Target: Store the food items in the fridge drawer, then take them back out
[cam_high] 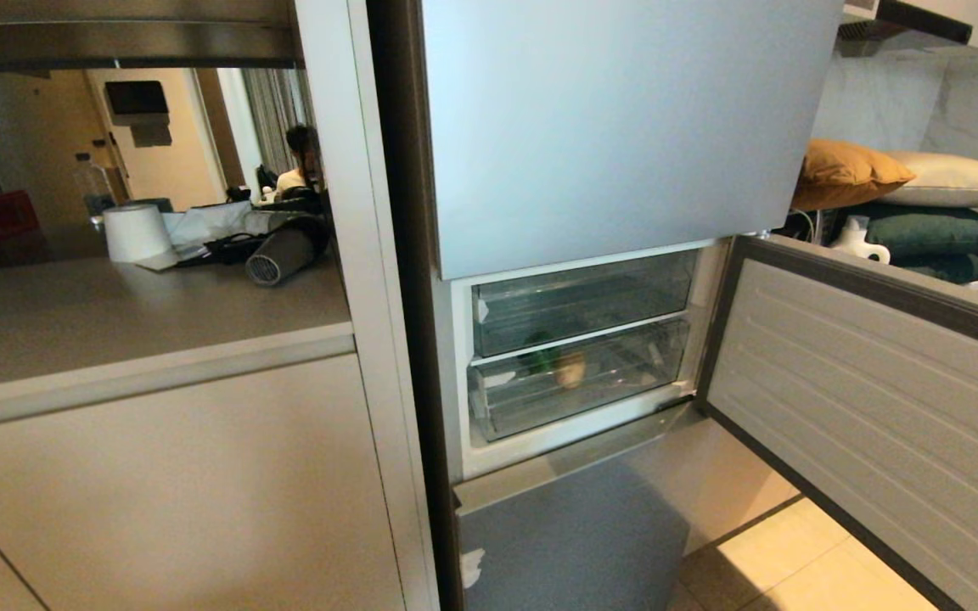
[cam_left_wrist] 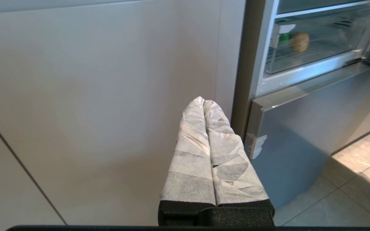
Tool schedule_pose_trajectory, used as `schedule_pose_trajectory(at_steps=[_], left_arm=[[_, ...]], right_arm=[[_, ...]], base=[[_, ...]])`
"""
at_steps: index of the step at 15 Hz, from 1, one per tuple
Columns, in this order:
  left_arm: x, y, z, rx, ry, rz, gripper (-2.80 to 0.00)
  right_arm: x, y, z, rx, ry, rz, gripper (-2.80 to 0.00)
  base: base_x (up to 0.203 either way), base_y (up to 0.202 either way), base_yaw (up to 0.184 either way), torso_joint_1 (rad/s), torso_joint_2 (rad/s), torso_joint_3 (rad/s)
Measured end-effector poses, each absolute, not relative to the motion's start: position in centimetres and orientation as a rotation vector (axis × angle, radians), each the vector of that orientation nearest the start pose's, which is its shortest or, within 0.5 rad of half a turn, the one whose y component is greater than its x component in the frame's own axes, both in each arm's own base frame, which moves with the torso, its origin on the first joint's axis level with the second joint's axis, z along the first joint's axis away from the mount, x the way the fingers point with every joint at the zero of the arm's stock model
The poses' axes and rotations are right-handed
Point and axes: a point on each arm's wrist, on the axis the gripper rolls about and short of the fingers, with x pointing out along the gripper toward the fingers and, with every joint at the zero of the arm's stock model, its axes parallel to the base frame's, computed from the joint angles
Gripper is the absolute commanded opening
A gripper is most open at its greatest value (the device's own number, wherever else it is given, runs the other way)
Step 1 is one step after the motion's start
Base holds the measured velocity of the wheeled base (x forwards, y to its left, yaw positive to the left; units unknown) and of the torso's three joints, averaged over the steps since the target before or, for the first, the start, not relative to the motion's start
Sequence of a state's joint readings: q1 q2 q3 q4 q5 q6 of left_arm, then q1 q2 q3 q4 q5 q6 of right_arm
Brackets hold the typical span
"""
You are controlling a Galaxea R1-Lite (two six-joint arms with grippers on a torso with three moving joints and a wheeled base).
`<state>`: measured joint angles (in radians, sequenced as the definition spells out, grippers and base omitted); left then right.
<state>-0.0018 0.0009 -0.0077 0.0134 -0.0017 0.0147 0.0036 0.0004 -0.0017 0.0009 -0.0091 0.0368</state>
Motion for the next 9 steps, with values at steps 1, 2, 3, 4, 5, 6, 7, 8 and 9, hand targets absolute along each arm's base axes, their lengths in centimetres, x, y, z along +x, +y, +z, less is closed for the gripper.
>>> schedule_pose_trajectory(at_steps=[1,2,3,4,5,6,7,8,9], left_arm=[[-2.34,0.00,7.62,0.015,0.006,-0.002,-2.80],[-2.34,0.00,7.62,0.015,0.006,-0.003,-2.80],[-2.34,0.00,7.62,0.015,0.006,-0.003,-2.80],[-2.34,0.00,7.62,0.015,0.006,-0.003,-2.80],[-2.34,0.00,7.62,0.015,0.006,-0.003,-2.80],[-2.34,0.00,7.62,0.015,0.006,-0.003,-2.80],[-2.34,0.00,7.62,0.015,0.006,-0.003,-2.80],[-2.34,0.00,7.62,0.015,0.006,-0.003,-2.80],[-2.34,0.00,7.62,0.015,0.006,-0.003,-2.80]], right_arm=[[-2.29,-0.03,7.59,0.037,-0.001,-0.005,-2.80],[-2.29,-0.03,7.59,0.037,-0.001,-0.004,-2.80],[-2.29,-0.03,7.59,0.037,-0.001,-0.005,-2.80],[-2.29,-0.03,7.59,0.037,-0.001,-0.005,-2.80],[-2.29,-0.03,7.59,0.037,-0.001,-0.005,-2.80],[-2.29,-0.03,7.59,0.037,-0.001,-0.005,-2.80],[-2.29,-0.03,7.59,0.037,-0.001,-0.005,-2.80],[-2.29,-0.03,7.59,0.037,-0.001,-0.005,-2.80],[-2.29,-0.03,7.59,0.037,-0.001,-0.005,-2.80]], base=[[0.000,0.000,0.000,-0.138,0.33,0.188],[0.000,0.000,0.000,-0.123,0.32,0.194],[0.000,0.000,0.000,-0.124,0.33,0.188],[0.000,0.000,0.000,-0.149,0.36,0.212],[0.000,0.000,0.000,-0.142,0.35,0.220],[0.000,0.000,0.000,-0.139,0.36,0.210],[0.000,0.000,0.000,-0.150,0.37,0.224],[0.000,0.000,0.000,-0.148,0.35,0.217],[0.000,0.000,0.000,-0.143,0.38,0.229]])
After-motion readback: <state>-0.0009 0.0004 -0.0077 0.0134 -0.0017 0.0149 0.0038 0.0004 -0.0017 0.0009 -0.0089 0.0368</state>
